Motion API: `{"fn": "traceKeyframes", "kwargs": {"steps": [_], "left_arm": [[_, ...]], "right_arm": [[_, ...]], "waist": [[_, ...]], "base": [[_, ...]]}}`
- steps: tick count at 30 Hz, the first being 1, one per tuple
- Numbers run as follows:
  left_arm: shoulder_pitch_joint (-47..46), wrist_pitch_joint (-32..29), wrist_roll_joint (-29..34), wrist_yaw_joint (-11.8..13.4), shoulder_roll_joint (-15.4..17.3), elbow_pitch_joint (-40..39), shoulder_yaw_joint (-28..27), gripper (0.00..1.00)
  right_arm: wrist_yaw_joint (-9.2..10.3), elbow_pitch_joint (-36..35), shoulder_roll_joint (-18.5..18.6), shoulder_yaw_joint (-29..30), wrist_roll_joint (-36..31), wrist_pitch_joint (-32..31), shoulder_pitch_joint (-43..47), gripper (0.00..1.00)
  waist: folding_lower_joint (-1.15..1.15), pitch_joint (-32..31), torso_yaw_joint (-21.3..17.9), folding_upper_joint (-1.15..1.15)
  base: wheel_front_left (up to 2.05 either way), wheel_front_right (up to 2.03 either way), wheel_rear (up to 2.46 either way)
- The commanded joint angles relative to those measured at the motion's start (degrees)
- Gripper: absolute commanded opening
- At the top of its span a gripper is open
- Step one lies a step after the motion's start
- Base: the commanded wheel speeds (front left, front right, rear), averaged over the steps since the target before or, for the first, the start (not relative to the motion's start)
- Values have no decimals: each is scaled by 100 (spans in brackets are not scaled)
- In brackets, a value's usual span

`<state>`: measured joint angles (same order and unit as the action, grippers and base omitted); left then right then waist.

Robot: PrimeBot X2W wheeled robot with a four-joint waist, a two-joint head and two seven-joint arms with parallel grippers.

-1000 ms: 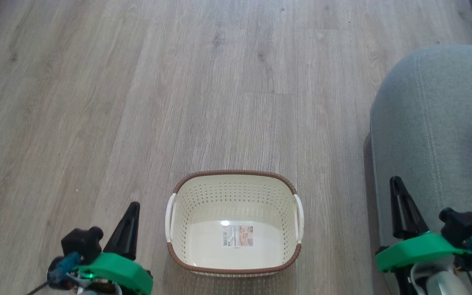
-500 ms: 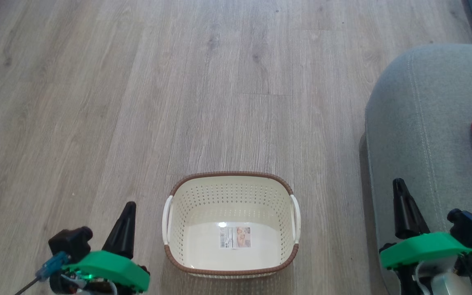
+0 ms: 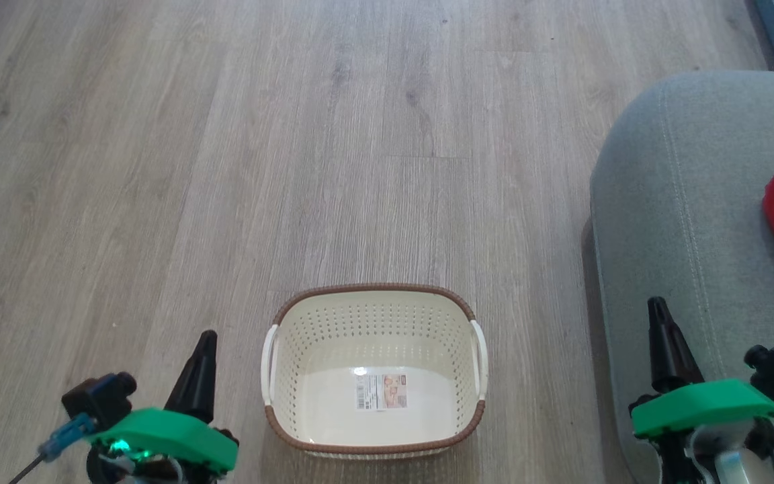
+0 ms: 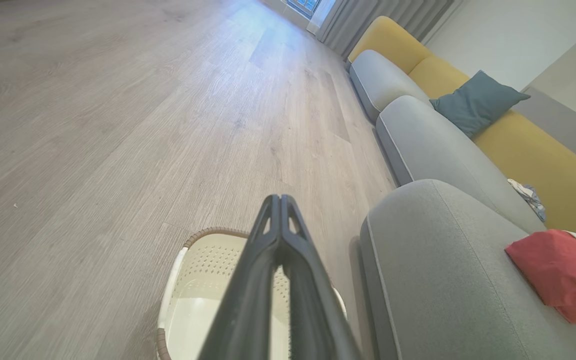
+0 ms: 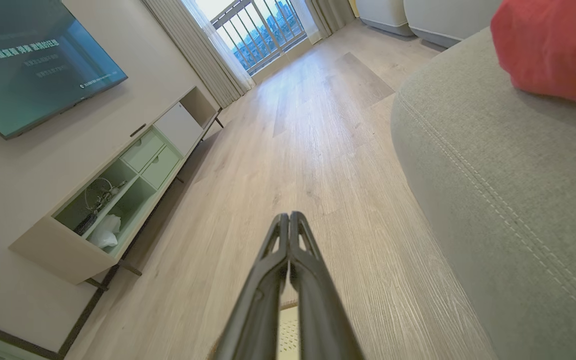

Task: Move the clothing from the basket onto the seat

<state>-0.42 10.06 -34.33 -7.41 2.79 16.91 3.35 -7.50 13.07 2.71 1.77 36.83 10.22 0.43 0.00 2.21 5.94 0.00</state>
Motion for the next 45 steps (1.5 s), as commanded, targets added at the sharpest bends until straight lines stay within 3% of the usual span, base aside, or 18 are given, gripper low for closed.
{"fn": "traceKeyframes", "kwargs": {"steps": [1, 45], "left_arm": [[-303, -32, -182, -2, 74, -205, -134, 0], [-424, -724, -2921, -5, 113, -251, -442, 0]], "right_arm": [[0, -169, 76, 16, 175, -45, -287, 0], [1, -47, 98, 164, 2776, -761, -458, 0]], "waist": [[0, -4, -11, 0], [0, -98, -288, 0]], "base": [[0, 0, 0], [0, 0, 0]]}}
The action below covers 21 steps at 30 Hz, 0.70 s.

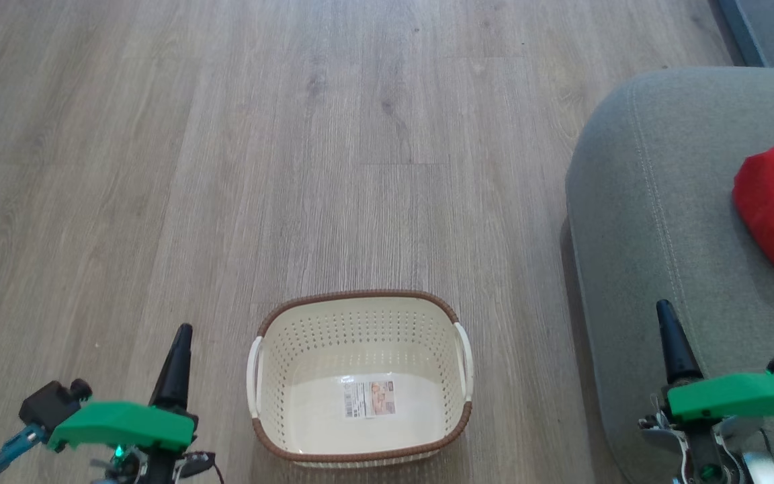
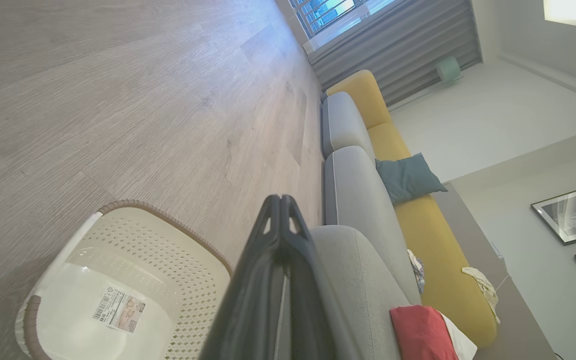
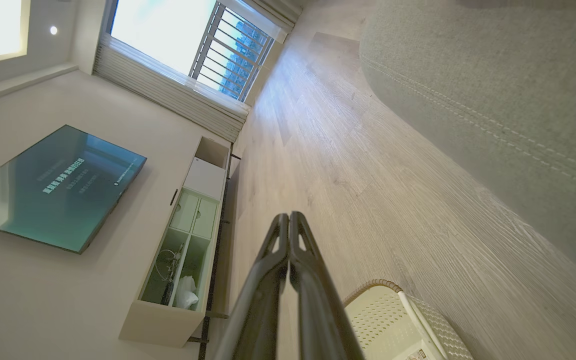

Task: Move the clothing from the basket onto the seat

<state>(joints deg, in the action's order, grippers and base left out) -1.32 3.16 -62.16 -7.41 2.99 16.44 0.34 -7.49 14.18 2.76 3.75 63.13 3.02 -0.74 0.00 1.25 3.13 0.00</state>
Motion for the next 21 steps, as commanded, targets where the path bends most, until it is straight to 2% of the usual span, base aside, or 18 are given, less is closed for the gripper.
{"fn": "traceKeyframes", "kwargs": {"steps": [1, 21], "left_arm": [[-336, -51, -199, -5, 93, -204, -149, 0], [-395, -391, -1456, -6, 95, -222, -314, 0]], "right_arm": [[0, -155, 93, -30, 204, -57, -345, 0], [0, -98, 92, 56, 1401, -404, -426, 0]], "waist": [[0, -5, -13, 0], [0, -49, -142, 0]], "base": [[0, 0, 0], [0, 0, 0]]}}
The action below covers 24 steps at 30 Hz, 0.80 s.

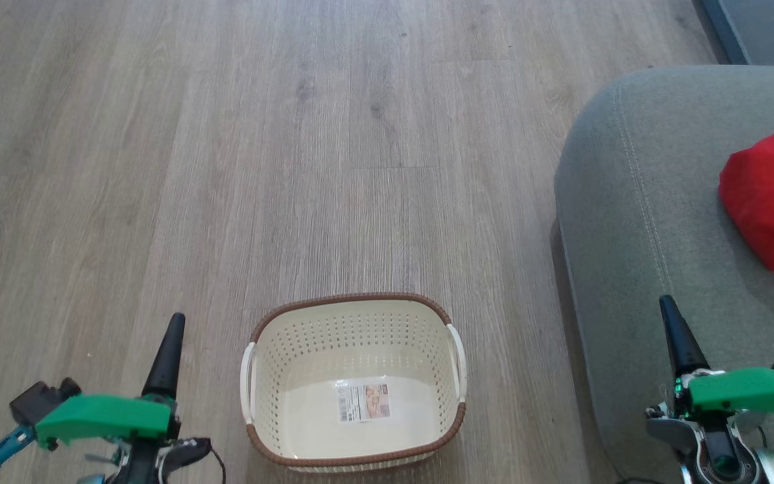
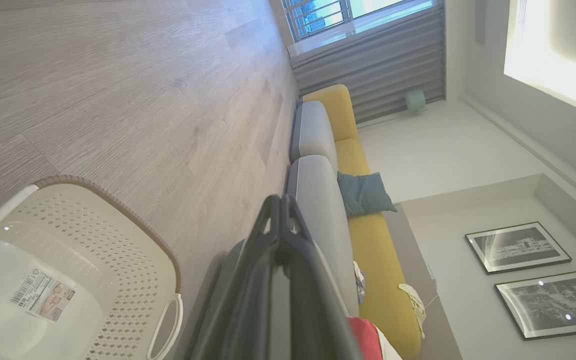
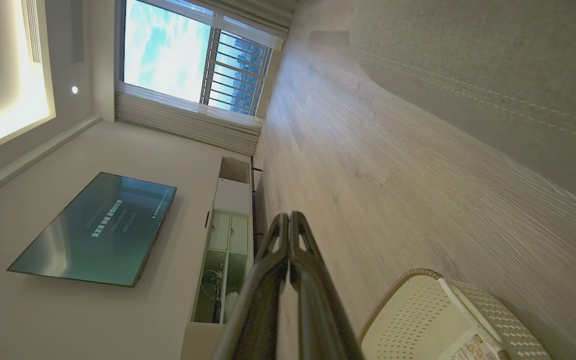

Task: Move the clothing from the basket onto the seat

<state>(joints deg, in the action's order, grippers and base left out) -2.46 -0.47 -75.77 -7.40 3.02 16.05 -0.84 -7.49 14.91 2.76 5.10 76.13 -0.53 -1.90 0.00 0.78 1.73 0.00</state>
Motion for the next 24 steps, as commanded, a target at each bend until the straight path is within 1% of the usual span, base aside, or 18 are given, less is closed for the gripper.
{"fn": "traceKeyframes", "kwargs": {"steps": [1, 24], "left_arm": [[-285, -45, -157, -7, 93, -183, -205, 0], [-353, -444, -1592, -9, 89, -203, -405, 0]], "right_arm": [[0, -168, 91, -75, 161, -66, -314, 0], [0, -102, 85, 31, 1529, -470, -408, 0]], "waist": [[0, -3, -8, 0], [0, -54, -156, 0]], "base": [[0, 0, 0], [0, 0, 0]]}}
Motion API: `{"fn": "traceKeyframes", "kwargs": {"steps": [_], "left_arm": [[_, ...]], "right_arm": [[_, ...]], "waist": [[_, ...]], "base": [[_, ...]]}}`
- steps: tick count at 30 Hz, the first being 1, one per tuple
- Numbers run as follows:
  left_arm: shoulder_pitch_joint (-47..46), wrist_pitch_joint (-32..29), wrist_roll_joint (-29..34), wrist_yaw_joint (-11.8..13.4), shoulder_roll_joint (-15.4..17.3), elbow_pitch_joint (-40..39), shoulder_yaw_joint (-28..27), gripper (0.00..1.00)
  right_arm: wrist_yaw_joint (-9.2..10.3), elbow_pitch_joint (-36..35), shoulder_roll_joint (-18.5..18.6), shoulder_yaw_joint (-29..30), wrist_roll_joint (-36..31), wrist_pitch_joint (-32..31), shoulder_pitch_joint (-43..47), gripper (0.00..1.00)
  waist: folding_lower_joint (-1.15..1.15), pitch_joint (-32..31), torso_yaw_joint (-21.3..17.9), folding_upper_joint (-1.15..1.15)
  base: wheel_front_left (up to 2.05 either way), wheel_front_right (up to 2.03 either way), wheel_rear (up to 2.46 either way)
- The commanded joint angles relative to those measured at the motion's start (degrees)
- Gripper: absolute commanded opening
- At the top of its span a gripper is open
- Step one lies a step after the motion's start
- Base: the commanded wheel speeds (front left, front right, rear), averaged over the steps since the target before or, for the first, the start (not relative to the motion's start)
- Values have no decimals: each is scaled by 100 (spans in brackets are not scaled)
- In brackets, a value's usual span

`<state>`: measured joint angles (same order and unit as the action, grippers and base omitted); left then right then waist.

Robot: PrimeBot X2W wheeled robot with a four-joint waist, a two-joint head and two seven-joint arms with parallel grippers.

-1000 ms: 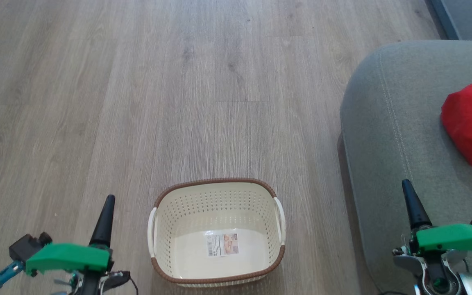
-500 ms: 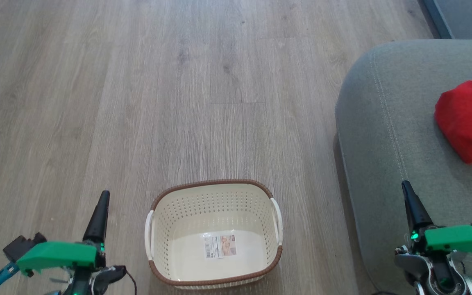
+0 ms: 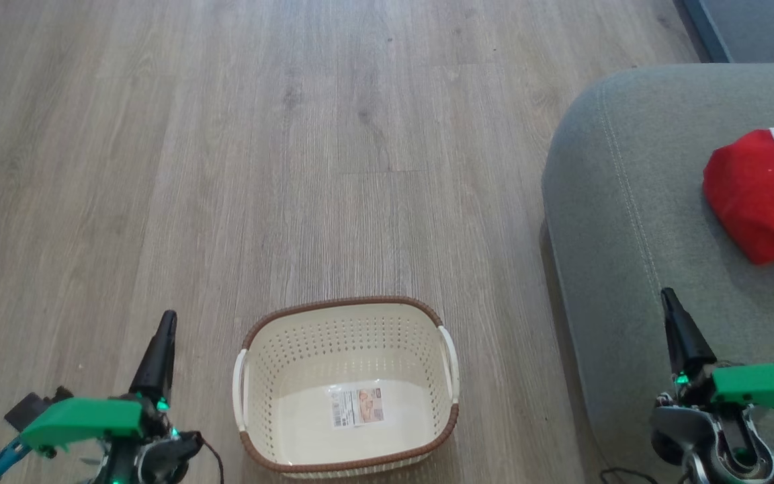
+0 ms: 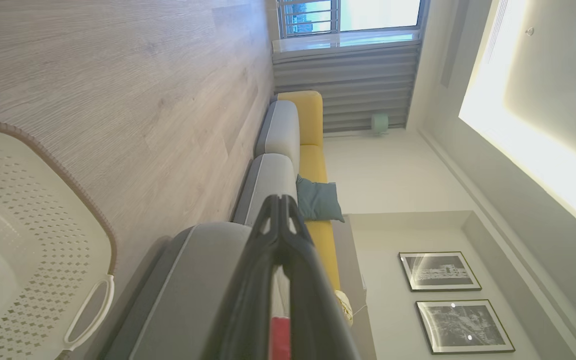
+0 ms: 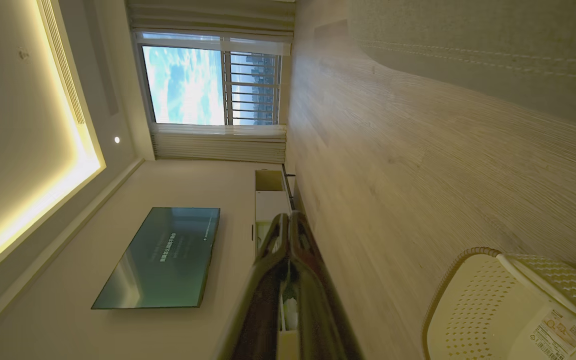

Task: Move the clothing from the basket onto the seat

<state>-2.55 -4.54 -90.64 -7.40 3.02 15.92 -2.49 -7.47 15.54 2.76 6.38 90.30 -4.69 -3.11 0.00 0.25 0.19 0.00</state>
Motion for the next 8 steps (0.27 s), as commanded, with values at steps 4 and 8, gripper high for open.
{"fn": "traceKeyframes", "kwargs": {"steps": [4, 8], "left_arm": [[-353, -84, -266, -9, 86, -193, -266, 0], [-353, -89, -262, -9, 82, -192, -271, 0]], "right_arm": [[-2, -157, 82, -82, 266, -103, -298, 0], [-2, -157, 80, -78, 263, -106, -298, 0]], "waist": [[0, -7, -19, 0], [0, -7, -19, 0]], "base": [[0, 0, 0], [0, 0, 0]]}}
